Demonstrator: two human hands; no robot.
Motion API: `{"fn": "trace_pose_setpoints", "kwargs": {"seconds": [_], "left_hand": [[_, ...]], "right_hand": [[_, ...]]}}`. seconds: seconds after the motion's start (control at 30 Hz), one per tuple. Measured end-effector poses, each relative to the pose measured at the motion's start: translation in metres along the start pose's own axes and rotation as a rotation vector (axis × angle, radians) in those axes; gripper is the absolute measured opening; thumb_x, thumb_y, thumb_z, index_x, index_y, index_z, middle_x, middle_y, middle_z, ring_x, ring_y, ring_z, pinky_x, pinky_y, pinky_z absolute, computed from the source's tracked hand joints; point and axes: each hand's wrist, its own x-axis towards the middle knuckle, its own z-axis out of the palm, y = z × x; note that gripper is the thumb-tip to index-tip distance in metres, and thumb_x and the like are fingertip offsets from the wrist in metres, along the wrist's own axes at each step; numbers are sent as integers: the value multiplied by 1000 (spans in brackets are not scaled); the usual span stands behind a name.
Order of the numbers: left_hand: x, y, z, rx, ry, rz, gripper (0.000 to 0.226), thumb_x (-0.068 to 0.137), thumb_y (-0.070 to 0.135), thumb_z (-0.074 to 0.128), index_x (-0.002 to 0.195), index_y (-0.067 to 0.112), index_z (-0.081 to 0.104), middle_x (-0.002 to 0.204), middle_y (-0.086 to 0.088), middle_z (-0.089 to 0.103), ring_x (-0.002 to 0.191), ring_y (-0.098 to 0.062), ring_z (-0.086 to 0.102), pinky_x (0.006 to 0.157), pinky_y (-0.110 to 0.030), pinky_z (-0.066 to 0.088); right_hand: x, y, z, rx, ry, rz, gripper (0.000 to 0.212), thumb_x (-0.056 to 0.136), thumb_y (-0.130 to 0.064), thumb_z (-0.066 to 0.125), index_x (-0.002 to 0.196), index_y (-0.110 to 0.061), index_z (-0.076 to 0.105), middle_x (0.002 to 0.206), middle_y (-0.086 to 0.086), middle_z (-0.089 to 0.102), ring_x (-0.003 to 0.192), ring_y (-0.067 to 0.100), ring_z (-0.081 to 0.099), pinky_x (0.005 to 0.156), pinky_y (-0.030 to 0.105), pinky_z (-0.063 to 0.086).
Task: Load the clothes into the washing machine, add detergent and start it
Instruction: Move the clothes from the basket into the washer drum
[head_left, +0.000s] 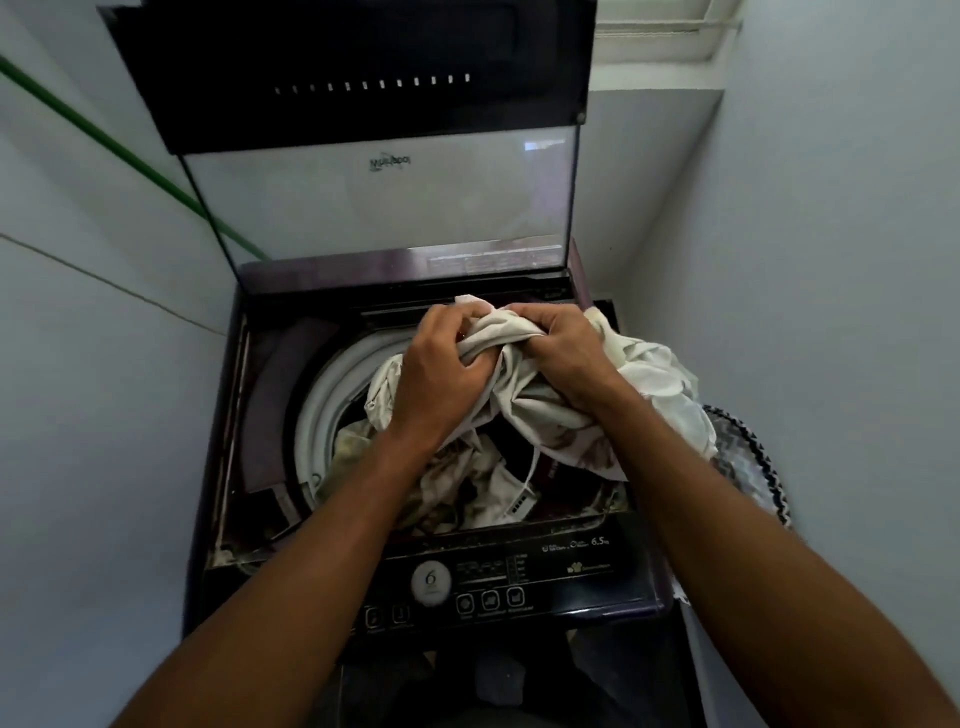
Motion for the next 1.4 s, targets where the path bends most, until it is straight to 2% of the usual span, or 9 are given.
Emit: {"fn": "trace_pose_setpoints", "kwargs": {"seconds": [0.3,0.43,0.57,0.7,0.87,0.97,1.1,1.27,1.4], "left_hand": [[-16,-52,-58,124,74,-163,28,77,20,70,103,23,60,99,5,54,81,-3,52,71,-16,41],[-25,-90,-52,339,-212,-390,38,81,26,68,118,22,59,115,-4,57,102,-21,56,85,-34,46],[-35,-101,-36,485,-455,-339,49,86,33,67,133,25,57,132,-3,52,124,-26,47,106,-41,39],[-34,-79,-12,395,-517,-176,68,82,26,70,144,23,43,141,-3,44,132,-25,38,111,-40,34],[-23,-38,34,247,-481,-46,86,66,33,86,141,21,47,135,-6,49,126,-28,46,105,-44,40],[-16,-17,61,162,-499,21,95,62,36,89,144,21,44,142,-6,46,132,-27,42,109,-48,38],[-13,6,90,240,-632,42,115,64,32,91,154,38,19,161,-3,19,146,-30,24,114,-52,34],[-13,19,113,471,-710,21,129,71,21,86,153,46,-10,165,0,-3,149,-38,14,113,-59,31],[-13,15,120,542,-720,25,133,70,21,86,152,44,-16,166,0,-6,147,-38,18,108,-58,38]], "right_hand": [[20,15,97,75,-44,34,27,82,3,61,103,-7,74,102,7,76,96,23,71,89,38,56],[24,47,125,-119,-168,191,49,74,-11,63,122,-7,66,116,8,71,110,20,65,100,41,50],[17,62,117,-369,-368,298,61,74,-20,74,131,-9,56,124,12,65,114,25,61,96,39,51],[12,55,90,-502,-195,192,42,74,-9,74,115,-4,67,106,13,71,99,27,66,79,34,48],[7,39,32,-682,175,132,49,79,-20,72,128,-22,64,131,9,52,126,29,43,102,47,40],[1,45,-13,-855,270,258,70,76,-38,77,140,-31,49,152,8,32,143,33,22,110,59,28],[-12,75,-63,-637,193,602,122,65,-58,84,157,-32,9,164,17,-6,150,43,-4,118,63,13],[-36,114,-77,-222,177,672,144,37,-62,89,156,-37,11,156,5,35,135,29,46,109,48,44],[-36,121,-76,-53,177,578,99,53,-38,93,137,-31,42,120,-4,63,105,18,65,93,44,56]]}}
